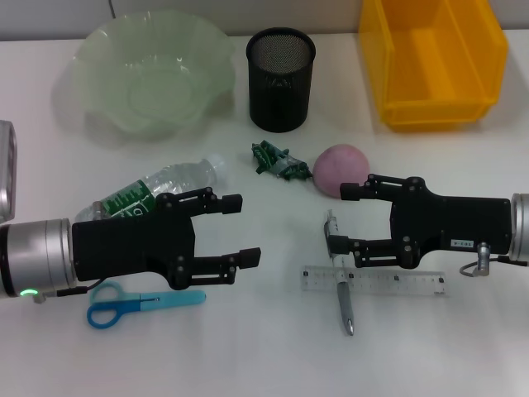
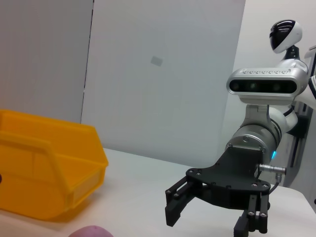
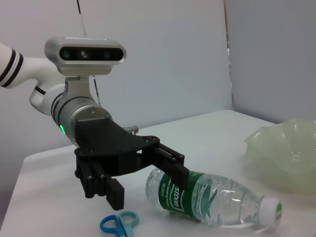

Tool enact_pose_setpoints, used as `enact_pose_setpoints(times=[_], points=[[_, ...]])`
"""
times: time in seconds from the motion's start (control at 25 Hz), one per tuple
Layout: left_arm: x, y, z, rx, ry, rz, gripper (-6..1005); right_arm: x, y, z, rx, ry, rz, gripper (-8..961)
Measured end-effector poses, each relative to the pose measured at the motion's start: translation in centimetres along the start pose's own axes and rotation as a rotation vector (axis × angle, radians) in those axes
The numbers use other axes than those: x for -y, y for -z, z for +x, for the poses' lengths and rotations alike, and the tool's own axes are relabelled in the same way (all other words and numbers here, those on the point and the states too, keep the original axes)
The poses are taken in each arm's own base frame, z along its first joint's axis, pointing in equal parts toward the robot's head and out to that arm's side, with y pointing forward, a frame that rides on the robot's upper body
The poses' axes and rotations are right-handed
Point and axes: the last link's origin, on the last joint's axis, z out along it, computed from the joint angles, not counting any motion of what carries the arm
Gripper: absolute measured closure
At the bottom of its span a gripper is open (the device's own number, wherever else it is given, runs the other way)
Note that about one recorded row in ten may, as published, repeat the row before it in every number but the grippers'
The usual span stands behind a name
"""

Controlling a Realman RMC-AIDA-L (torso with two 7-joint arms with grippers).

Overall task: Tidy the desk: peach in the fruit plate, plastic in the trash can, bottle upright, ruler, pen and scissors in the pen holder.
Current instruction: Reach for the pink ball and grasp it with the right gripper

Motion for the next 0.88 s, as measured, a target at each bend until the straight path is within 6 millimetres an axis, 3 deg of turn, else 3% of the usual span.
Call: enact_pose_setpoints(times=[0.56,0.88], points=[[0.0,0.0,0.0,-0.002,-0.003,0.0,202,0.3,0.2,-0.3,-0.001,-0.014,0.006,161],[-0.1,-0.1,-0.1,-0.003,-0.004,0.001,202,3.2,2.0,-4.8,-0.087,-0.131,0.044,176]])
